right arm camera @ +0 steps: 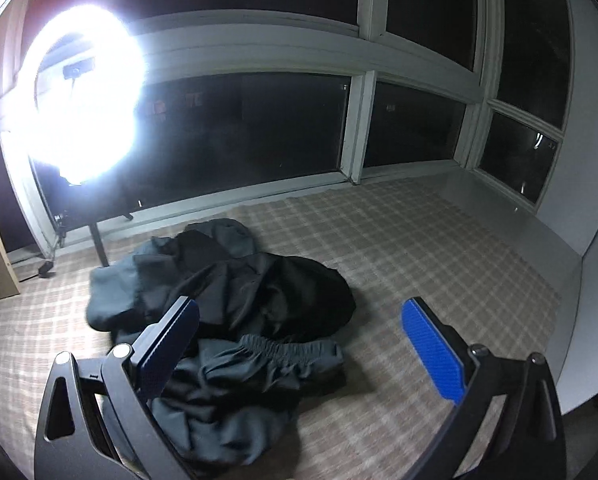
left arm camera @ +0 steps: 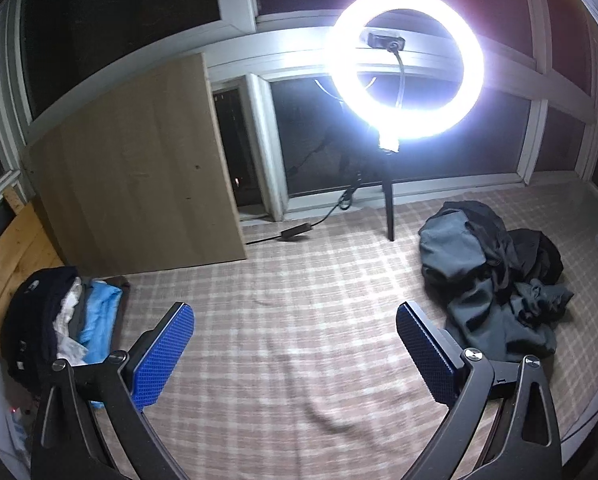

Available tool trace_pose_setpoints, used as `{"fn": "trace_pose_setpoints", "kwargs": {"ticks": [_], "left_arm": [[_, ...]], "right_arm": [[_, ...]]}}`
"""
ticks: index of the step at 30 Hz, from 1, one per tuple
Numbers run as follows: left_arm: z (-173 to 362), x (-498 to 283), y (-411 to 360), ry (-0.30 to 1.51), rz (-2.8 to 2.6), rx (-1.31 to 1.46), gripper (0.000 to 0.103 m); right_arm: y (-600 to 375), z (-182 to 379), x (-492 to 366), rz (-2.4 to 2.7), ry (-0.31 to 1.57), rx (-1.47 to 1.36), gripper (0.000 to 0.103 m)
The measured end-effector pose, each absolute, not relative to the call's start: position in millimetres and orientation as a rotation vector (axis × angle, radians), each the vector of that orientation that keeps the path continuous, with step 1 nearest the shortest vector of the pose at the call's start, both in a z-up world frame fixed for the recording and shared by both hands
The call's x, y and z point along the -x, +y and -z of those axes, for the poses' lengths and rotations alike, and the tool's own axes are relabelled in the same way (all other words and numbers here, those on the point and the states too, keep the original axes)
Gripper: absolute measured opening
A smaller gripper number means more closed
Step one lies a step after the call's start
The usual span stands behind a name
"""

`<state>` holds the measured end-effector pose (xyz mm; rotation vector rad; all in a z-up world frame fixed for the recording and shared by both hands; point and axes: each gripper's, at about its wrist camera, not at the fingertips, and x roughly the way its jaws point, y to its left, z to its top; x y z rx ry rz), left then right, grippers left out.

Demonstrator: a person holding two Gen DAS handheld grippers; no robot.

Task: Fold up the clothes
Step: 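Move the right tool toward the pile of dark grey clothes, then grasp the black shorts in the pile with the right gripper and lift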

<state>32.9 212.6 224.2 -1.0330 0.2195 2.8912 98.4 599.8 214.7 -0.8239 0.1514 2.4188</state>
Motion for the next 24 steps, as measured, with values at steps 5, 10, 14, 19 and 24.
{"fn": "trace_pose_setpoints", "kwargs": {"ticks": [5, 10, 14, 19, 24], "left_arm": [[-218, -23, 242, 0.268, -2.863, 1.045, 0.102], [-212, -15, 254, 0.299, -2.854, 1.093, 0.102], [-207, -11, 257, 0.345, -2.87, 1.118, 0.102], [-199, -4, 253, 0.352, -2.883, 1.171, 0.102], [-195, -3, 252, 0.386, -2.883, 1.201, 0.102]], "right_arm": [[620, -202, -79, -2.435, 0.133, 0.847, 0.102], [640, -175, -42, -2.471, 0.162, 0.917, 0.102], [655, -143, -9, -2.502, 0.226, 1.011, 0.102], [661, -128, 9, -2.508, 0.249, 1.06, 0.102], [671, -113, 25, -2.539, 0.254, 1.087, 0.102]]}}
